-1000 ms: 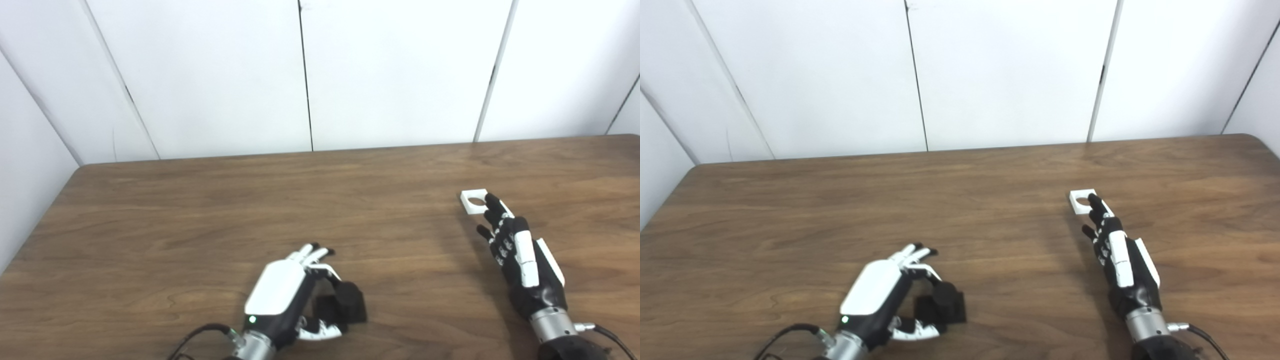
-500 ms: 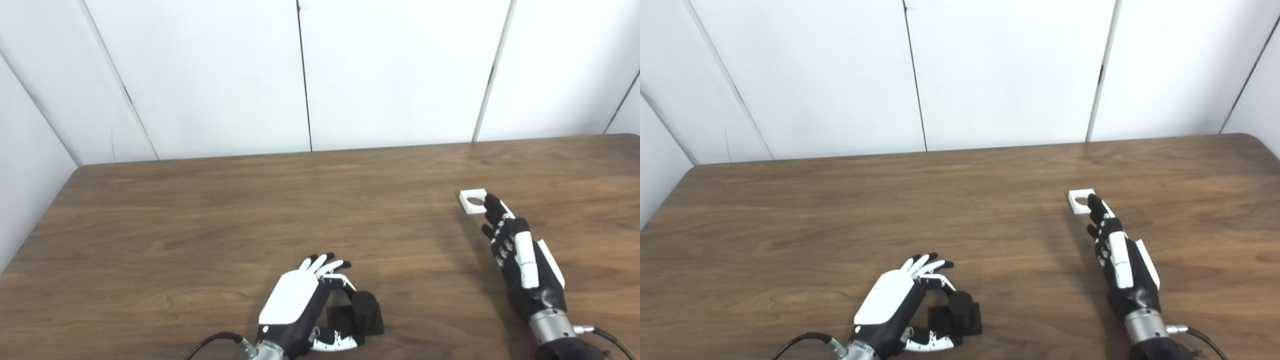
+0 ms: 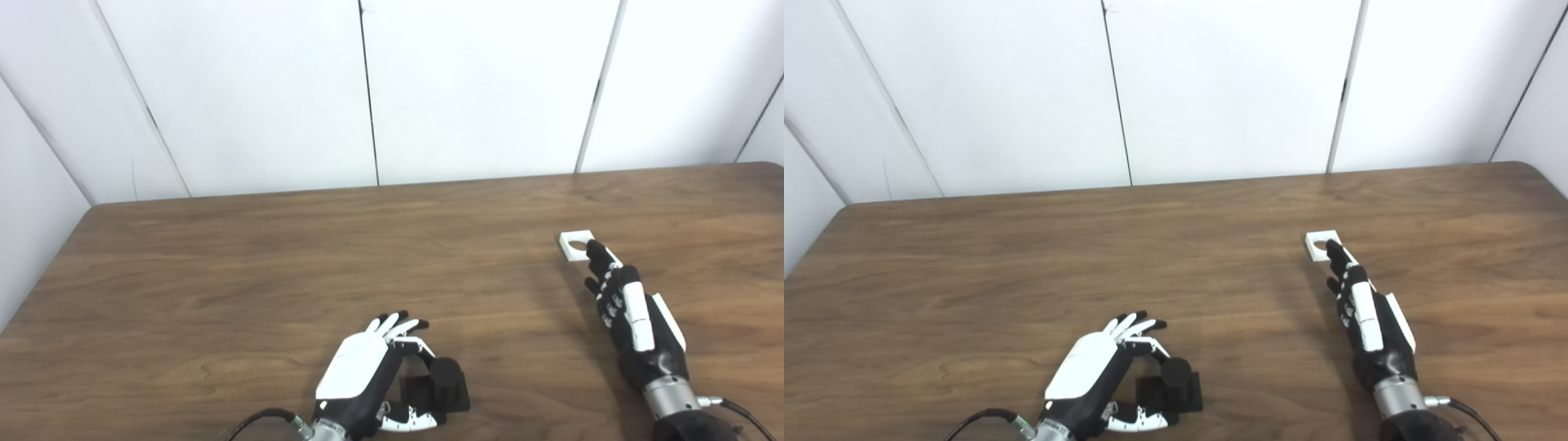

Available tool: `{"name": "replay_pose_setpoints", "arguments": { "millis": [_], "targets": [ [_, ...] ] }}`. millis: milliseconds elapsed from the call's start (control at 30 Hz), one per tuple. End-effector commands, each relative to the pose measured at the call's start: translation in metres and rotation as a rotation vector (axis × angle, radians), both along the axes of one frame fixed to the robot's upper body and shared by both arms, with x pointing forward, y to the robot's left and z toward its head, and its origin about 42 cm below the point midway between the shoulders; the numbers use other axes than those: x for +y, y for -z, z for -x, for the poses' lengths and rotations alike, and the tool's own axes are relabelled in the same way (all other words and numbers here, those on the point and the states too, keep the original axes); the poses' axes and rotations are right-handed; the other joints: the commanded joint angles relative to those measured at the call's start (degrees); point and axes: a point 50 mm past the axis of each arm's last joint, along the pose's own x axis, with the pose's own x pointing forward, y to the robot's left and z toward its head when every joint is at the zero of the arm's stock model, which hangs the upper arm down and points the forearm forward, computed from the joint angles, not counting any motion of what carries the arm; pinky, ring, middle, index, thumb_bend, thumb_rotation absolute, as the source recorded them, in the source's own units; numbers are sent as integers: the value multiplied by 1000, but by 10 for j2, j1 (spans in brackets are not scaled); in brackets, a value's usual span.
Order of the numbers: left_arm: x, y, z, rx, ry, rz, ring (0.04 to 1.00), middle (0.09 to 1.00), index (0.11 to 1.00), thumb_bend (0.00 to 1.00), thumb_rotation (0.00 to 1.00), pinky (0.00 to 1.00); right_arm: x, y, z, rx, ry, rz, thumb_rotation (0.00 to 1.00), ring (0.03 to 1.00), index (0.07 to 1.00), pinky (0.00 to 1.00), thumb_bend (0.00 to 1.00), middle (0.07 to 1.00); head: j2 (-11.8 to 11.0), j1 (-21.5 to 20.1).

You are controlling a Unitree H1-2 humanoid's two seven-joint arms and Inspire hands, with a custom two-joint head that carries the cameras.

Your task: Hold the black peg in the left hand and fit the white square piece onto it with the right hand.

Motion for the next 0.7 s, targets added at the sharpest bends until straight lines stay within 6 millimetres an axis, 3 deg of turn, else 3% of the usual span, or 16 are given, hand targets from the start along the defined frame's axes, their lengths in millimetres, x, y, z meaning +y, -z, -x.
{"name": "replay_pose_setpoints", "arguments": {
  "millis": [0, 167, 267, 300, 433, 567, 667],
  "targets": [
    [0, 12, 3, 58, 30, -38, 975, 898, 489, 515, 73, 1000, -2, -21, -8, -81, -9, -4, 945, 1000, 922, 990, 662, 963, 2, 0],
    [-1, 10, 4, 59, 28, -36, 976, 902, 490, 515, 73, 1000, -6, -26, -9, -76, -15, 14, 951, 1000, 933, 1000, 660, 968, 4, 2],
    [0, 9, 4, 57, 28, -32, 976, 900, 490, 516, 72, 1000, -16, -40, -13, -92, -7, 255, 958, 991, 929, 965, 637, 972, 7, 1],
    [0, 9, 4, 59, 29, -31, 980, 903, 490, 516, 72, 1000, -19, -46, -16, -97, 8, 357, 866, 975, 909, 928, 667, 967, 8, -1],
    [0, 9, 4, 60, 32, -46, 984, 905, 490, 515, 75, 1000, -29, -91, -43, -190, 76, 770, 630, 997, 856, 994, 771, 944, 9, -4],
    [-1, 9, 5, 59, 31, -39, 982, 903, 490, 516, 74, 1000, -29, -130, -68, -237, 102, 929, 481, 1000, 806, 991, 839, 949, 9, -7],
    [-2, 10, 6, 54, 33, -31, 977, 898, 489, 516, 73, 1000, -29, -148, -82, -253, 95, 1005, 362, 1000, 775, 982, 856, 941, 9, -7]
  ]
}}
